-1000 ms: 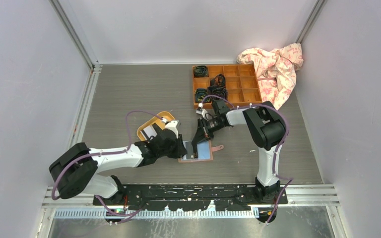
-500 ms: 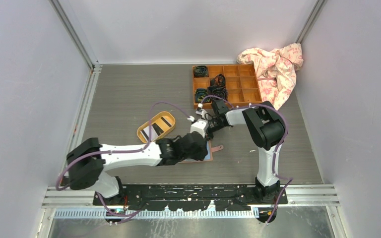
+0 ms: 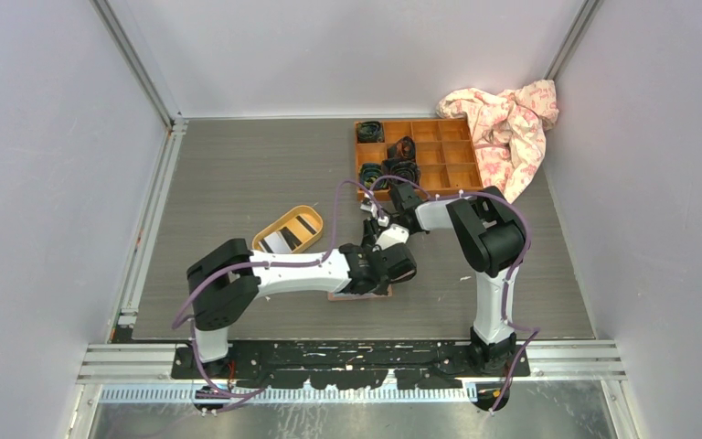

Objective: Put the credit cards into the card holder
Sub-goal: Insert the credit card into the card slot.

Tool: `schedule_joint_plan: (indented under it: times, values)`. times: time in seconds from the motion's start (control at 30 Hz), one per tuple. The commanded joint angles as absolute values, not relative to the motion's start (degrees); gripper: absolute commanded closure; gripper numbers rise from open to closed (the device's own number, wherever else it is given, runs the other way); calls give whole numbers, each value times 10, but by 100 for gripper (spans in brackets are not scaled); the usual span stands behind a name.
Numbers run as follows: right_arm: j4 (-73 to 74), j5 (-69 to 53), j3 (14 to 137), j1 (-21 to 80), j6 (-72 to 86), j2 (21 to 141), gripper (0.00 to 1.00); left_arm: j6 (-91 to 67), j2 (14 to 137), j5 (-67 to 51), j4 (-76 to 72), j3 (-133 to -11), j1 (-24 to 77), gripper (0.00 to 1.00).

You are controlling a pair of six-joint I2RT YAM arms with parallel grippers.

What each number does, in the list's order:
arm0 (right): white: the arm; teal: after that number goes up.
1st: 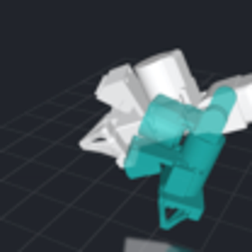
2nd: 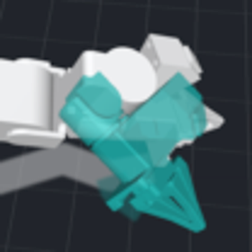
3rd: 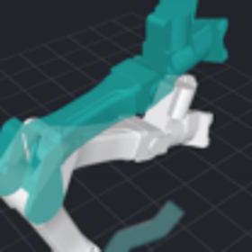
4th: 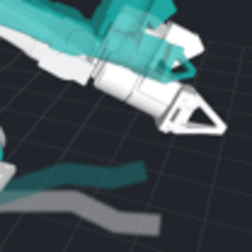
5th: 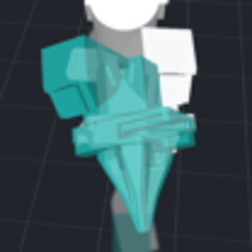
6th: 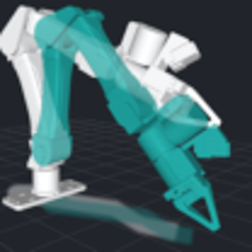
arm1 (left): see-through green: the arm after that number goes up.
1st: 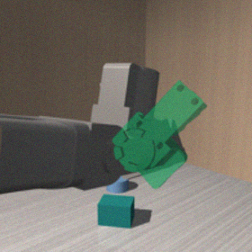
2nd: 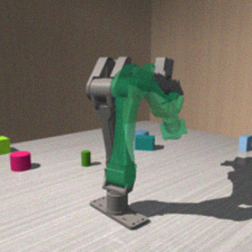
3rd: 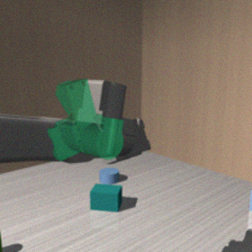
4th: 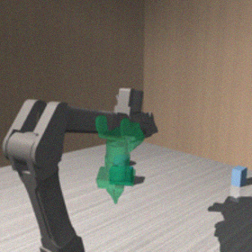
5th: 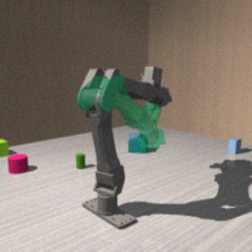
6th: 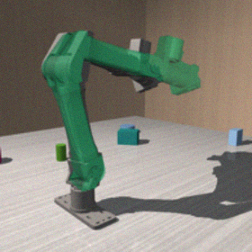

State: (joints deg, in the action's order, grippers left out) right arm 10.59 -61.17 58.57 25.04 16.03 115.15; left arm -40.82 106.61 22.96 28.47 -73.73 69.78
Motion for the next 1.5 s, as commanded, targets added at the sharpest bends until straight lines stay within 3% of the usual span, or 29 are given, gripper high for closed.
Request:
schedule_joint_plan:
  times: [0.0,0.5,1.13,1.47]
  values:
    - [115,-588,600,253,139,1159,89,-396,1072,266,325,-767,698,82]
    - [134,-581,606,253,127,1161,85,-400,1070,230,318,-728,673,78]
    - [186,-573,625,252,81,1127,55,-390,1003,243,313,-673,648,75]
    - [248,-553,642,250,5,1084,52,-347,852,174,183,-560,647,73]
